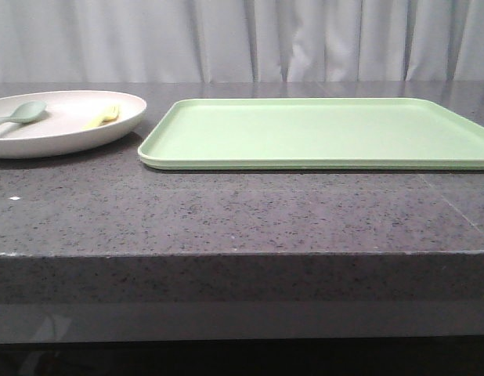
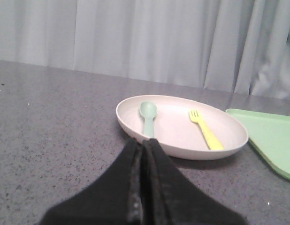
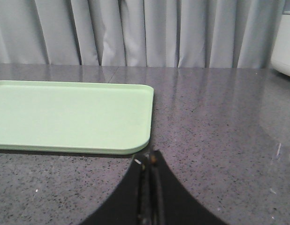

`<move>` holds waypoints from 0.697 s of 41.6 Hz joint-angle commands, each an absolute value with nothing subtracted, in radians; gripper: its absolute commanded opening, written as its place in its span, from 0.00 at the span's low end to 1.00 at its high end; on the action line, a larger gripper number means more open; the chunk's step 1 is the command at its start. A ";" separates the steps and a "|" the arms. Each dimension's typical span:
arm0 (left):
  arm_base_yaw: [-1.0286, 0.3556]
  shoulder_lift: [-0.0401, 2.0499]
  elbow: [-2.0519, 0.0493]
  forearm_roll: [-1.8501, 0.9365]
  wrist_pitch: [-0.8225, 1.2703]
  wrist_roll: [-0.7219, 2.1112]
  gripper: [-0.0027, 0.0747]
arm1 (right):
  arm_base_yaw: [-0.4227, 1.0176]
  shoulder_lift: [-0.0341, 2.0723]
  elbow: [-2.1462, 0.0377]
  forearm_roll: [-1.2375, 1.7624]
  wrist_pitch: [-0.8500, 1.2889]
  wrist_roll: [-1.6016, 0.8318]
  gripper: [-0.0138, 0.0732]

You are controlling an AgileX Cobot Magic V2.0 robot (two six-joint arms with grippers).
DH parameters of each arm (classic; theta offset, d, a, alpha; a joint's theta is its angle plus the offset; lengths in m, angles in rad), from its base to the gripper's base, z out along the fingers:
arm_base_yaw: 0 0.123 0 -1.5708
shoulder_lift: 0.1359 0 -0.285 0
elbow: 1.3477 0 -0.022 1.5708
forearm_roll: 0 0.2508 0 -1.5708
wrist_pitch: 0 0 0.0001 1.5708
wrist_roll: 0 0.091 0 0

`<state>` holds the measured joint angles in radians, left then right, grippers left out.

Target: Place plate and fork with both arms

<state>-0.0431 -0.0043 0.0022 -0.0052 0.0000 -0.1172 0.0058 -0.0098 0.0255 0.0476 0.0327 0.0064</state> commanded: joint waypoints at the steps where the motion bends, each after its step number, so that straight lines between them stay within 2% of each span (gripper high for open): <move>1: -0.050 -0.026 0.006 -0.012 -0.136 -0.124 0.01 | 0.001 -0.028 0.019 0.036 -0.072 0.000 0.08; 6: -0.050 -0.026 -0.059 -0.012 -0.129 -0.124 0.01 | 0.001 -0.028 -0.040 0.036 -0.047 0.000 0.08; 15: -0.050 0.014 -0.333 0.038 0.070 -0.124 0.01 | 0.001 0.009 -0.305 0.036 0.163 0.000 0.08; 29: -0.050 0.276 -0.765 0.081 0.456 -0.124 0.01 | 0.001 0.291 -0.679 0.035 0.478 0.000 0.08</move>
<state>-0.0431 0.2063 -0.6812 0.0781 0.4292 -0.1172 0.0058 0.2137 -0.5995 0.0476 0.4766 0.0064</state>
